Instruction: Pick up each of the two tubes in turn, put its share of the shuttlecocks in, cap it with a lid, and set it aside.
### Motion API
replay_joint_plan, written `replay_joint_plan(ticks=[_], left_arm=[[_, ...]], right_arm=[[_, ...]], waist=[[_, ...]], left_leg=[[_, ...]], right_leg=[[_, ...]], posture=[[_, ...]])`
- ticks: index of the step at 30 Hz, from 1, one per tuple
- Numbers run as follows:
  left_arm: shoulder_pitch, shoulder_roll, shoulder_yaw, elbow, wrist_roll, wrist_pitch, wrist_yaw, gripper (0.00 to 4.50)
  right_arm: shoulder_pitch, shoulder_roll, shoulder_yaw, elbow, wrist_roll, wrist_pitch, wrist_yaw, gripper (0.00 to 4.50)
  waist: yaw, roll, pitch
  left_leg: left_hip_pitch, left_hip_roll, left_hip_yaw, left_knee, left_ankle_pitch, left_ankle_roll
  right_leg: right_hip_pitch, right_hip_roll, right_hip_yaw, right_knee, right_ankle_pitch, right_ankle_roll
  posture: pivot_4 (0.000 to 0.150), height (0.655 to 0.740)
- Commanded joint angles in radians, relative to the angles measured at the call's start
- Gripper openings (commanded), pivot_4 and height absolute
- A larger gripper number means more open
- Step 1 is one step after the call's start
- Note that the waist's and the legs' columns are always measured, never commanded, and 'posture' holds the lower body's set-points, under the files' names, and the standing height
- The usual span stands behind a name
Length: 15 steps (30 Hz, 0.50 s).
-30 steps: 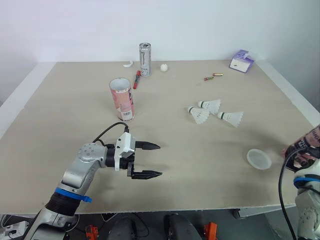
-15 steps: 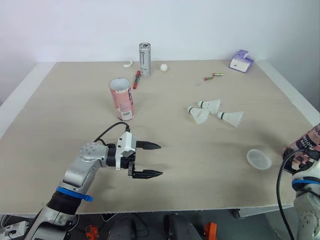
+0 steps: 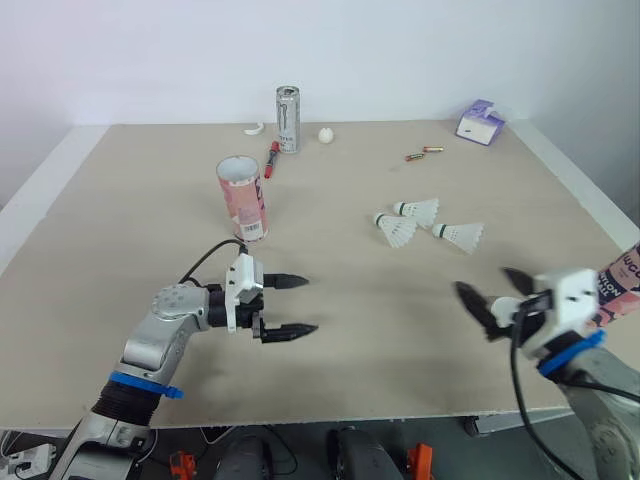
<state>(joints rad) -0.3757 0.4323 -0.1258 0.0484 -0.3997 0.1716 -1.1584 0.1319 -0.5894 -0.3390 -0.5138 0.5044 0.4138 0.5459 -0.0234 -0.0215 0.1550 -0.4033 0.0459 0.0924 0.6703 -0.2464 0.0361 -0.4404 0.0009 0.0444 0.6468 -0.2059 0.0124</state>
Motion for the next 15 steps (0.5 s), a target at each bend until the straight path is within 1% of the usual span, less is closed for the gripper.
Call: replay_joint_plan(ticks=[1,4,8,12,15], left_arm=[[-0.024,-0.006,0.061,0.021,0.020,-0.011,0.097,4.50],[-0.008,0.002,0.077,0.023,0.058,0.004,0.179,4.50],[0.028,0.003,0.117,-0.001,0.095,0.016,0.303,4.50],[0.065,-0.004,0.165,-0.048,0.116,0.050,0.437,4.50],[0.092,-0.025,0.205,-0.091,0.119,0.108,0.550,4.50]], right_arm=[[-0.101,-0.036,0.101,0.046,0.007,-0.115,0.190,4.48],[-0.222,-0.049,0.198,0.143,-0.003,-0.185,0.337,4.48],[-0.367,-0.043,0.292,0.305,-0.041,-0.267,0.475,4.48],[-0.469,-0.026,0.347,0.429,-0.057,-0.301,0.559,4.48],[-0.539,-0.003,0.378,0.517,-0.083,-0.336,0.596,4.48]], waist=[[0.001,-0.001,0.000],[0.001,-0.003,0.001],[0.003,-0.004,0.001],[0.003,-0.004,0.001],[0.003,-0.004,0.001]], left_leg=[[0.000,0.000,-0.001,0.000,0.000,0.000],[0.000,0.000,0.000,0.000,0.000,0.000],[-0.001,0.000,0.000,0.000,-0.001,0.001],[-0.002,0.000,0.000,0.000,-0.002,0.001],[-0.002,0.000,0.000,0.000,-0.002,0.001]], right_leg=[[0.000,0.001,0.000,0.000,0.000,0.000],[0.000,0.001,0.001,0.000,0.001,0.000],[0.000,0.001,0.001,0.000,0.001,0.003],[-0.001,0.000,0.001,0.000,0.001,0.003],[-0.001,0.000,0.001,0.000,0.001,0.003]], posture=[[0.150,0.7400],[0.150,0.7400],[0.150,0.7400],[0.150,0.7400],[0.150,0.7400]])
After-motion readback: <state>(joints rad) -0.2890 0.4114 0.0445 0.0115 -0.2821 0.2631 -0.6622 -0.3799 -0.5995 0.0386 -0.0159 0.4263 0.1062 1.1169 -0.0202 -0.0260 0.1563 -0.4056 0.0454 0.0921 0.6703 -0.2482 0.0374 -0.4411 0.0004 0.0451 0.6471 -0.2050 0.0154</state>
